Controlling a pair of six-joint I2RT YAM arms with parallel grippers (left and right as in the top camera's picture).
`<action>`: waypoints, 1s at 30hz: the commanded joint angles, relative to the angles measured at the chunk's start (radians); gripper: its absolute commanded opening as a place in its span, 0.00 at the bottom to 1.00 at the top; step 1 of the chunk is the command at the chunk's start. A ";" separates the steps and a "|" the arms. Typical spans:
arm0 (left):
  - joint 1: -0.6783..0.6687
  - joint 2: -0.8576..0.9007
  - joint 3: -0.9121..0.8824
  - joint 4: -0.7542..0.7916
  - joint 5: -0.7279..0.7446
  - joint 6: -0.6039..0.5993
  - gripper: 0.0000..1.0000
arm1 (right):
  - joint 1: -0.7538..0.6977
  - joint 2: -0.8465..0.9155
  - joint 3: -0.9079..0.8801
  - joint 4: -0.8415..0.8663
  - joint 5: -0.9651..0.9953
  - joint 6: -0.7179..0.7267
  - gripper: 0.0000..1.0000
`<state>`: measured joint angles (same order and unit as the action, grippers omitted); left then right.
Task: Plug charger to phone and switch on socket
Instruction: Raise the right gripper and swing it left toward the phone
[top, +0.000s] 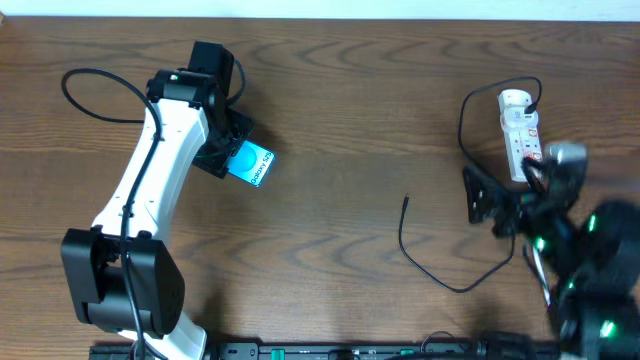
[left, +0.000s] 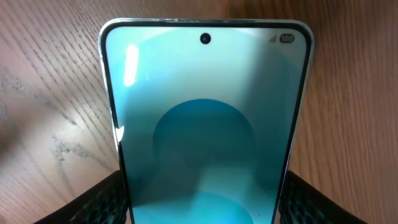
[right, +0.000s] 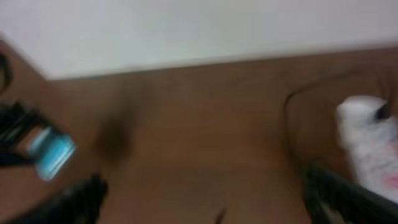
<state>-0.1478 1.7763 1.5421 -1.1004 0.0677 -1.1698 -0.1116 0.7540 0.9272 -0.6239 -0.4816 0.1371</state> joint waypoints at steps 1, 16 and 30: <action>0.000 -0.020 0.000 -0.006 -0.020 0.010 0.07 | 0.014 0.149 0.116 -0.053 -0.131 -0.011 0.99; 0.000 -0.020 0.000 0.017 -0.020 0.010 0.07 | 0.148 0.578 0.265 -0.114 -0.062 0.162 0.99; 0.000 -0.020 0.000 0.017 -0.020 0.010 0.08 | 0.329 0.907 0.660 -0.327 0.166 0.394 0.94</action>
<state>-0.1478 1.7763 1.5421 -1.0786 0.0681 -1.1702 0.2127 1.6001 1.5620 -0.9657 -0.2901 0.4580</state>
